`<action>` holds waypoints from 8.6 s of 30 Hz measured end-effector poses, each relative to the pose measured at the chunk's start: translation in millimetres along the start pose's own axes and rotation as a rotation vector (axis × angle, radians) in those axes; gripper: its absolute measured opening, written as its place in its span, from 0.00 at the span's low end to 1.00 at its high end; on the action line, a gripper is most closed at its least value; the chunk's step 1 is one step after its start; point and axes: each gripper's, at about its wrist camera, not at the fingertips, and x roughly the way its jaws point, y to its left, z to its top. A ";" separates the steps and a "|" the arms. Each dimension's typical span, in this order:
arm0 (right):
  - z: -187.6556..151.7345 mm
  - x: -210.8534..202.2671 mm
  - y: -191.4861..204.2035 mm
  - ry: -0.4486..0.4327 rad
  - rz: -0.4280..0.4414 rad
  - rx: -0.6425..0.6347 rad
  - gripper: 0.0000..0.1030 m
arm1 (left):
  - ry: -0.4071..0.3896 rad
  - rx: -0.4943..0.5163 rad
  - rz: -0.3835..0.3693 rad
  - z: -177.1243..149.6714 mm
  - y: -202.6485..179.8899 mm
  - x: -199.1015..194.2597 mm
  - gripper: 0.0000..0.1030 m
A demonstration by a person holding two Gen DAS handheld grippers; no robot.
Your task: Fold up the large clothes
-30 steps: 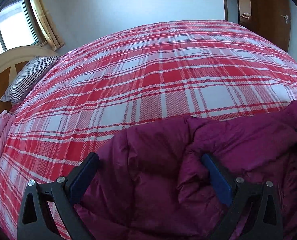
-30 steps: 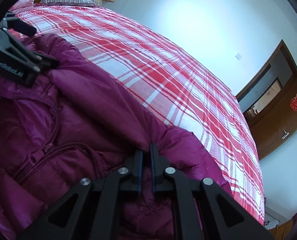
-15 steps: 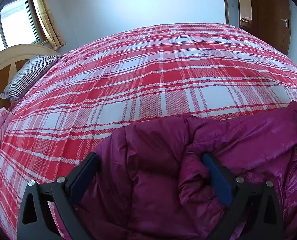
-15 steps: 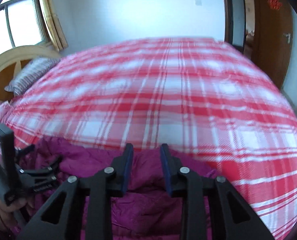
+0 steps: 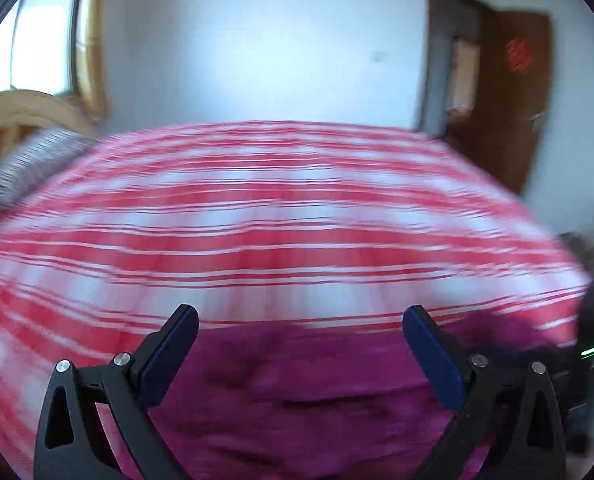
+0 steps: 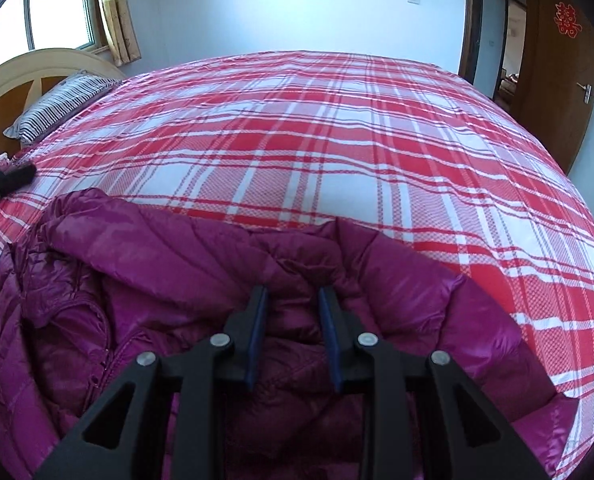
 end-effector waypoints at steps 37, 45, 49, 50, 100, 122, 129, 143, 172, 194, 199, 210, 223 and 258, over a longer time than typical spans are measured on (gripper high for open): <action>-3.2 7.2 3.6 0.000 -0.017 -0.008 0.29 | 0.251 0.078 0.129 -56.8 -25.8 95.8 0.99; -3.7 7.5 4.3 0.000 -0.029 -0.017 0.29 | 0.250 0.083 0.135 -56.5 -26.4 96.0 0.99; -3.9 7.5 5.4 0.000 -0.033 -0.020 0.29 | 0.249 0.085 0.138 -56.6 -26.7 96.3 0.99; -3.9 7.6 5.5 0.000 -0.034 -0.021 0.29 | 0.249 0.086 0.139 -56.6 -26.6 96.2 0.99; -148.9 -281.7 -70.7 -0.019 0.021 -0.102 0.81 | 0.113 0.144 -0.034 -183.7 79.0 -251.5 0.99; -346.0 -290.3 -45.8 0.144 0.161 0.304 0.29 | 0.227 0.098 0.007 -345.5 98.8 -296.1 0.64; -348.3 -316.4 -40.5 0.092 0.172 0.300 0.07 | 0.167 0.122 -0.124 -323.8 98.0 -346.6 0.06; -310.7 -506.7 -28.3 -0.336 0.242 0.246 0.01 | -0.153 0.081 -0.360 -230.9 96.5 -487.6 0.00; -412.7 -319.5 -53.7 0.230 0.193 0.403 0.84 | 0.389 -0.041 -0.074 -391.1 115.3 -351.3 0.69; -362.4 -446.6 -38.6 -0.077 0.462 0.358 0.06 | 0.062 0.010 -0.498 -288.7 82.4 -495.8 0.03; -318.2 -480.6 -24.5 -0.216 0.446 0.276 0.06 | -0.016 -0.014 -0.517 -243.6 95.2 -471.8 0.03; -209.8 -396.3 -80.6 -0.237 0.312 0.368 0.06 | 0.014 -0.108 -0.429 -173.8 124.4 -327.5 0.03; -141.6 -282.4 -124.4 -0.128 0.214 0.485 0.06 | 0.023 -0.048 -0.220 -142.0 105.2 -222.8 0.04; -133.4 -171.8 -138.6 -0.131 -0.016 0.443 0.80 | -0.100 0.002 0.010 -123.3 68.2 -217.1 0.79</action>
